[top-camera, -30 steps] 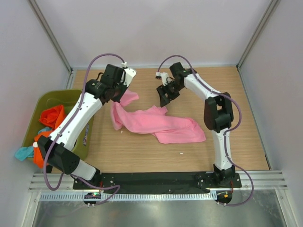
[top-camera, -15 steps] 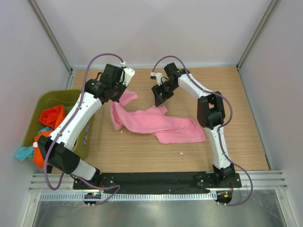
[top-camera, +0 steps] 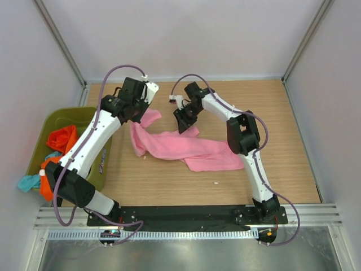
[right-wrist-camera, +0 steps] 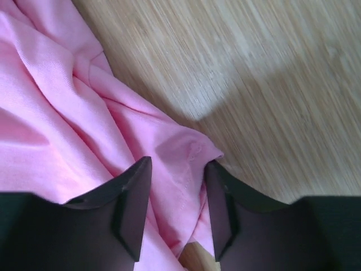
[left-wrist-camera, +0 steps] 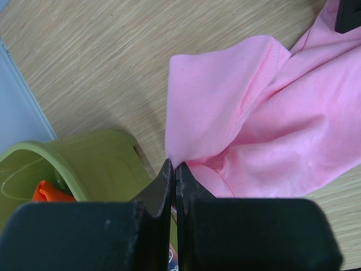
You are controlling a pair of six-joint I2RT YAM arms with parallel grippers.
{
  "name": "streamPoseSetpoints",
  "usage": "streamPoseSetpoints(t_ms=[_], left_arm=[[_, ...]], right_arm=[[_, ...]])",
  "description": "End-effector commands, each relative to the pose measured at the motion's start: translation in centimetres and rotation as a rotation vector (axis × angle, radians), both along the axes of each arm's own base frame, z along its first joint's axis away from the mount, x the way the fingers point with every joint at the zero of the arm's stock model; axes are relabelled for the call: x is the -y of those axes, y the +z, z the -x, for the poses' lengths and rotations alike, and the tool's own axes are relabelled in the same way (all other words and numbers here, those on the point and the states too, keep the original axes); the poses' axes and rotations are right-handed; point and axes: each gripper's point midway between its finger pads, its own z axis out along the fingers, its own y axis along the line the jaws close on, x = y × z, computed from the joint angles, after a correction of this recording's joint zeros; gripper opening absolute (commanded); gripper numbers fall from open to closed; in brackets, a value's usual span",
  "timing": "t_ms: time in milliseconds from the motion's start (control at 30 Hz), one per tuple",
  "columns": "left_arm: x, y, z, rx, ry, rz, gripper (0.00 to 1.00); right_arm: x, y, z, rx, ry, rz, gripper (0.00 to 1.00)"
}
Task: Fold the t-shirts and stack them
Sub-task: Flatten the tshirt out
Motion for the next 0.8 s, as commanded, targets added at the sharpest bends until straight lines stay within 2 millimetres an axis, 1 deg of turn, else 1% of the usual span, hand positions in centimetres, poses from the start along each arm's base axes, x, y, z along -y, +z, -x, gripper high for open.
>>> streamPoseSetpoints(t_ms=[0, 33, 133, 167, 200, 233, 267, 300, 333, 367, 400, 433, 467, 500, 533, 600, 633, 667, 733, 767], left_arm=[[-0.2, 1.4, -0.4, 0.059, 0.009, 0.016, 0.0], [-0.2, 1.4, -0.4, 0.06, 0.009, 0.017, 0.0], [-0.2, 1.3, -0.5, 0.06, 0.01, 0.016, 0.0], [-0.2, 1.4, -0.5, 0.061, 0.01, 0.018, 0.0], [-0.2, 1.5, -0.5, 0.063, 0.008, 0.019, 0.0], [-0.2, 1.6, -0.6, 0.066, 0.009, 0.019, 0.0], [-0.2, 1.7, -0.8, 0.069, 0.008, 0.017, 0.0], [-0.1, 1.8, -0.9, 0.074, 0.006, 0.016, 0.0], [-0.1, 2.4, -1.2, 0.093, 0.006, 0.015, 0.0], [-0.3, 2.6, -1.7, 0.106, 0.011, -0.001, 0.0], [-0.4, 3.1, -2.1, 0.124, 0.012, -0.013, 0.0], [-0.4, 4.4, -2.9, 0.165, 0.016, -0.009, 0.0], [-0.9, 4.8, -3.6, 0.184, 0.022, -0.045, 0.0], [-1.0, 5.7, -4.1, 0.214, 0.023, -0.055, 0.0], [-1.0, 7.2, -5.0, 0.262, 0.03, -0.054, 0.0], [-1.2, 7.9, -6.2, 0.291, 0.03, -0.094, 0.0], [-1.1, 8.5, -6.7, 0.307, 0.032, -0.096, 0.0], [-0.8, 9.4, -7.5, 0.335, 0.028, -0.092, 0.0], [-0.5, 10.5, -8.4, 0.365, 0.036, -0.081, 0.0], [-0.3, 12.4, -8.8, 0.407, 0.041, -0.062, 0.0]], right_arm=[[-1.1, 1.4, -1.0, 0.042, 0.006, -0.04, 0.43], [-1.1, 1.4, -1.0, 0.046, 0.006, -0.04, 0.3], [-1.0, 1.4, -1.3, 0.065, 0.0, -0.025, 0.1], [-0.9, 1.5, -1.5, 0.075, -0.002, -0.018, 0.09], [-0.7, 2.1, -1.8, 0.092, -0.008, -0.016, 0.07], [-0.4, 2.6, -2.1, 0.118, -0.016, -0.001, 0.03], [-0.2, 3.4, -2.7, 0.144, -0.026, -0.004, 0.01], [0.4, 4.1, -3.4, 0.168, -0.05, 0.001, 0.02], [0.8, 6.3, -4.1, 0.216, -0.068, -0.01, 0.02], [1.7, 7.6, -5.2, 0.269, -0.1, 0.003, 0.01], [2.9, 8.9, -6.3, 0.309, -0.139, 0.007, 0.01], [3.9, 12.2, -7.0, 0.38, -0.169, -0.01, 0.01], [5.1, 14.0, -8.0, 0.436, -0.211, -0.005, 0.01], [7.0, 16.0, -9.0, 0.482, -0.26, -0.007, 0.01], [8.3, 19.1, -9.3, 0.548, -0.291, -0.02, 0.01], [10.5, 22.4, -9.9, 0.629, -0.341, -0.016, 0.02], [12.2, 23.8, -10.4, 0.668, -0.373, -0.011, 0.01], [13.3, 26.6, -9.9, 0.721, -0.394, -0.026, 0.01], [15.5, 29.0, -9.8, 0.777, -0.441, -0.017, 0.01], [16.3, 30.9, -9.1, 0.816, -0.457, -0.023, 0.01]])
